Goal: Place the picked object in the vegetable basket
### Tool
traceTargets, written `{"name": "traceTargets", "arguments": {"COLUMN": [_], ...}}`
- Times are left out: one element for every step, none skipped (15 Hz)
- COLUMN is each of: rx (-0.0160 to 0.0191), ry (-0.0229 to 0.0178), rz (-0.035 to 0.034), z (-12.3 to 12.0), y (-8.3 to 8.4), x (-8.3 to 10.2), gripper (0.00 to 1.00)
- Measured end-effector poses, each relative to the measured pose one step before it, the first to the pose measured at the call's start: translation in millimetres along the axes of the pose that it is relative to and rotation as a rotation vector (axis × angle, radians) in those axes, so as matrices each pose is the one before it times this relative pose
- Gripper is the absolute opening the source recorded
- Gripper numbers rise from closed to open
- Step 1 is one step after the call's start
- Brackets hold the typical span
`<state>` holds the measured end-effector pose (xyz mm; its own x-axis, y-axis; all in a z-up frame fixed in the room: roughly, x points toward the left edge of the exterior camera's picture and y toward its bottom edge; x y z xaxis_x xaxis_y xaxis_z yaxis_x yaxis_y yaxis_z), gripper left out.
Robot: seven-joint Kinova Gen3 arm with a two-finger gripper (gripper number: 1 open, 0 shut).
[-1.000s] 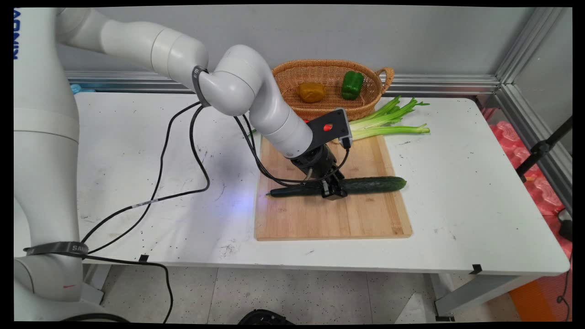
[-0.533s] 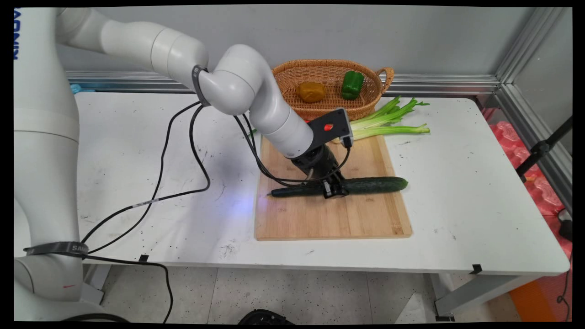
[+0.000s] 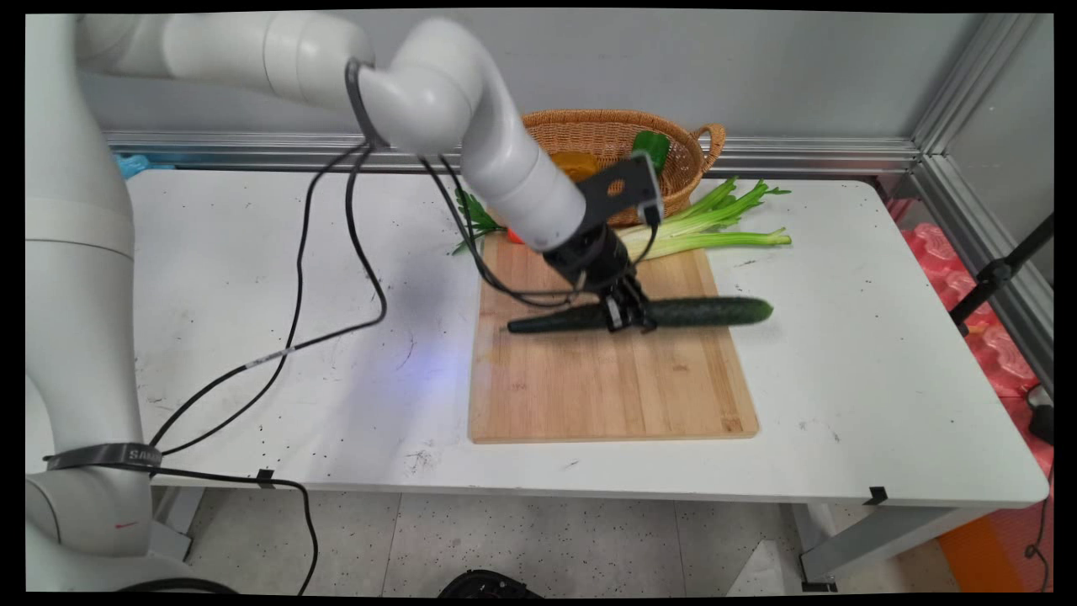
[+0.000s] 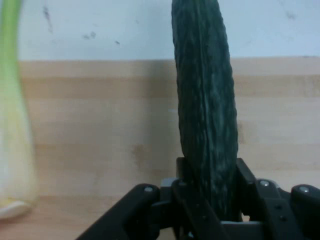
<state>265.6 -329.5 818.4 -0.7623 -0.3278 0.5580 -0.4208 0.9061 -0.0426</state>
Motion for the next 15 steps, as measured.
{"name": "traceTargets", "arguments": {"rx": [0.00416, 0.00383, 0.00922, 0.00962, 0.01168, 0.01408, 0.01307, 0.00947, 0.01073, 0.00847, 0.01180, 0.01488, 0.01473, 0.00870, 0.00677], "ry": [0.00267, 0.00100, 0.00308, 0.00241, 0.00315, 0.00376, 0.00379, 0.00324, 0.00369, 0.00243, 0.00388, 0.00515, 0.00349, 0.00181, 0.00081], "rz": [0.00806, 0.00449, 0.00904, 0.00596, 0.00643, 0.00746, 0.00618, 0.00686, 0.00530, 0.00405, 0.00677, 0.00994, 0.01036, 0.00685, 0.00563], "z": [-8.02, -4.30, -6.93, -5.19, -4.17, -3.92, -2.38, -0.81, -0.58, -0.13, 0.26, 1.64, 2.62, 2.00, 1.73], "y": [-7.05, -4.85, -9.73, -9.13, -10.00, -11.78, -10.46, -8.28, -8.90, -7.12, -10.27, -13.46, -13.27, -8.18, -6.53], "x": [4.09, 1.98, 3.30, 2.09, 1.82, 1.73, 1.62, 1.45, 0.99, 0.19, 0.66, 0.61, -0.39, -0.61, -0.87], "gripper": [0.00, 0.00, 0.00, 0.00, 0.00, 0.00, 0.00, 0.00, 0.00, 0.00, 0.00, 0.00, 0.00, 0.00, 0.00]}}
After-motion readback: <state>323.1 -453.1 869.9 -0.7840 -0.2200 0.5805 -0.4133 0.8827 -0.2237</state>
